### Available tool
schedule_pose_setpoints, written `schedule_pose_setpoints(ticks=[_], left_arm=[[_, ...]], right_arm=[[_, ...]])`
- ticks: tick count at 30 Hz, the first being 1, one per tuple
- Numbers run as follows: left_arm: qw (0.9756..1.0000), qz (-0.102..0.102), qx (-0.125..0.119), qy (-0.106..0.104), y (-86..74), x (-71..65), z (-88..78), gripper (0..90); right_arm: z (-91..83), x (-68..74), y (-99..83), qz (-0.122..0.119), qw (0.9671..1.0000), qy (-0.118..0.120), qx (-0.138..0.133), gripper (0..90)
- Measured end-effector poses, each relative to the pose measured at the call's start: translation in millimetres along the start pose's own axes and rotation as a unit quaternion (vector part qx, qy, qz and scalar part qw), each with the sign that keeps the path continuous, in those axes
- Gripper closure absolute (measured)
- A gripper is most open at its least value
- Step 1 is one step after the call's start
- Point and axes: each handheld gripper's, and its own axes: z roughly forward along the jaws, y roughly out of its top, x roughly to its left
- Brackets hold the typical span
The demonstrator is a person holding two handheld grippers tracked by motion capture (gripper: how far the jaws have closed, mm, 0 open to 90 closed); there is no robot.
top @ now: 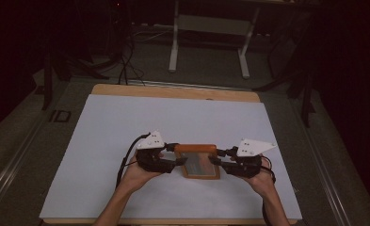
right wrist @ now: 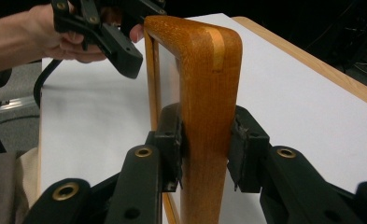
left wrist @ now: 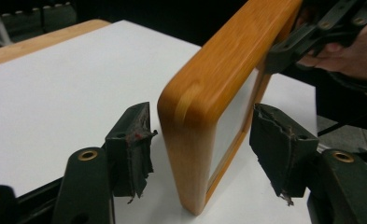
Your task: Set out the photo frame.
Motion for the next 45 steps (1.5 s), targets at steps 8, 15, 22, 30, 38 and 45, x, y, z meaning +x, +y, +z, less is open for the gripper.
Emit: schedule_pose_setpoints(ticks=[8,15,22,30,38,45], left_arm=[[0.9999,-0.013,0.008,-0.008,-14.7,1.2,16.0,37.4],[0.9994,-0.02,0.027,-0.004,-20.7,-2.2,30.6,39.5],[0.9991,-0.025,0.034,0.002,-19.8,-2.9,36.2,43.9],[0.999,-0.03,0.034,0.003,-18.6,-4.9,38.0,49.5],[0.9989,-0.025,0.038,0.007,-16.8,-6.9,37.6,52.9],[0.9987,-0.029,0.042,0.002,-15.7,-6.3,34.6,55.2]], right_arm=[[-0.3,1.6,-1.6,0.002,1.0,-0.001,-0.006,67.9],[-0.3,1.2,-2.4,0.004,1.0,0.0,-0.008,67.9],[-0.8,0.7,-3.2,0.005,1.0,0.0,-0.008,68.0],[-1.5,-1.4,-4.4,0.013,0.9999,-0.008,-0.006,67.9],[-2.0,-3.3,-6.2,0.019,0.9997,-0.015,-0.002,66.1],[-1.1,-4.1,-6.4,0.025,0.9996,-0.016,0.001,64.9]])
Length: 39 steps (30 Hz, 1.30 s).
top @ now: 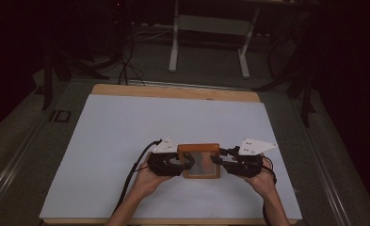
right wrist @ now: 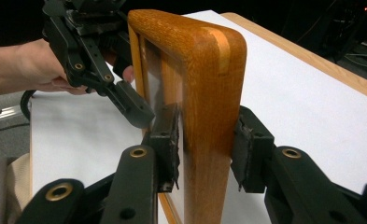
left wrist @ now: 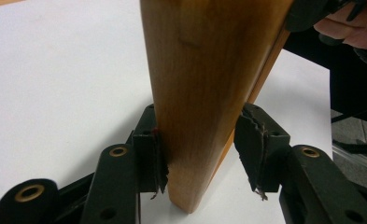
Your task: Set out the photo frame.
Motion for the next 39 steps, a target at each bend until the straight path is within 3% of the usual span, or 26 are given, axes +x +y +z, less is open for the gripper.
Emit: schedule_pose_setpoints(ticks=[14,39], left_arm=[[0.9998,-0.011,-0.014,-0.011,2.8,3.0,-12.8,57.0],[0.9996,-0.026,-0.005,0.009,7.7,11.4,-39.0,56.9]], right_arm=[[2.0,-1.9,2.7,0.023,0.9996,0.012,-0.011,64.8],[22.4,2.8,13.4,0.042,0.9989,0.013,-0.012,63.2]])
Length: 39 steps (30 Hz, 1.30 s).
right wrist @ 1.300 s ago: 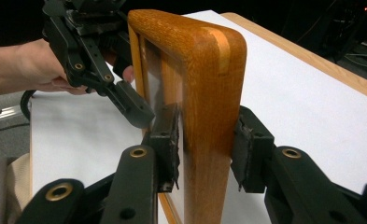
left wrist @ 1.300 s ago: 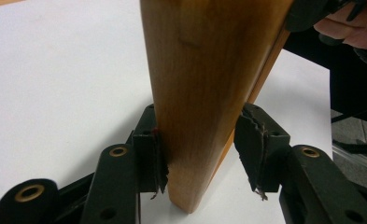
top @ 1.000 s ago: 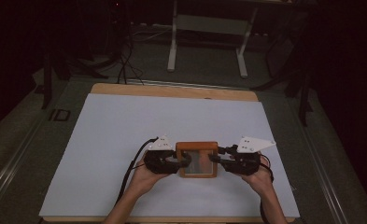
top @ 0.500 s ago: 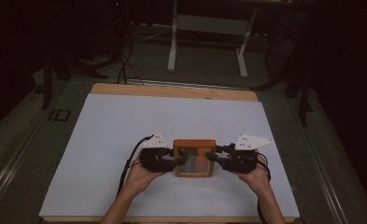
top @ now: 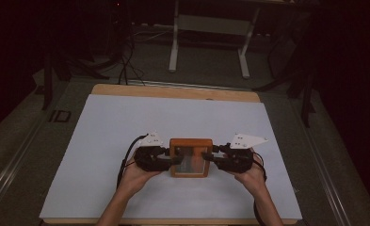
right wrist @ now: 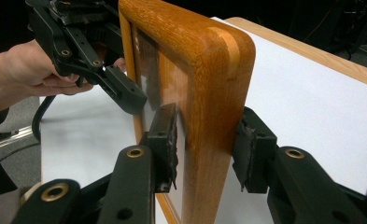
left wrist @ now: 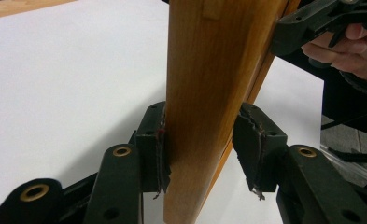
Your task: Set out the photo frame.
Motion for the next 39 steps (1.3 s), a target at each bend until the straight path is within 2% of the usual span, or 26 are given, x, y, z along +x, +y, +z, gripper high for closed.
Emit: schedule_pose_setpoints(ticks=[16,39], left_arm=[[0.9999,-0.009,0.005,0.009,-1.3,6.7,-12.8,56.9],[0.9994,-0.025,0.016,0.016,-9.0,12.2,-17.1,57.0]], right_arm=[[15.1,3.2,4.3,0.016,0.9999,0.001,-0.006,62.3],[28.9,3.4,-1.1,0.041,0.9991,0.009,-0.012,61.6]])
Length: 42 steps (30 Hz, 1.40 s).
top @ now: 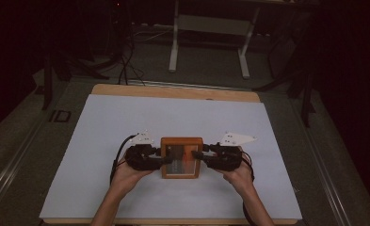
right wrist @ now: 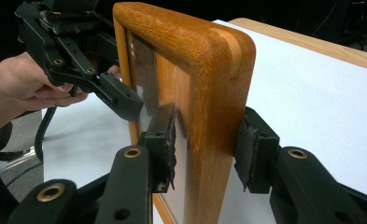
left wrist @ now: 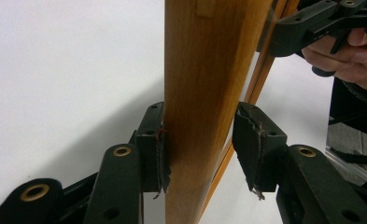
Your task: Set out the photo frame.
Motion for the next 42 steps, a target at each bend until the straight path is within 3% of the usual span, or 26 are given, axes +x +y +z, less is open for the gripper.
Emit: schedule_pose_setpoints(ticks=[11,20,31,36,42], left_arm=[[0.9999,-0.01,0.009,0.01,-6.1,8.2,3.8,54.7],[0.9998,-0.018,0.0,0.006,-7.8,14.1,6.4,53.6],[0.9995,-0.02,0.001,0.022,-7.9,15.3,10.3,52.3],[0.999,-0.026,0.011,0.034,-9.4,18.1,12.0,47.0],[0.9986,-0.032,0.009,0.04,-10.4,22.1,8.9,47.1]], right_arm=[[11.5,-1.9,-7.3,0.007,0.9999,-0.004,0.01,61.7],[14.1,-5.5,-10.1,0.018,0.9998,-0.003,0.005,62.5],[17.5,-7.4,-11.9,0.011,0.9996,-0.026,0.007,61.6],[20.9,-10.0,-16.1,0.013,0.9984,-0.052,0.02,61.1],[21.2,-11.2,-17.8,0.014,0.9984,-0.05,0.023,61.2]])
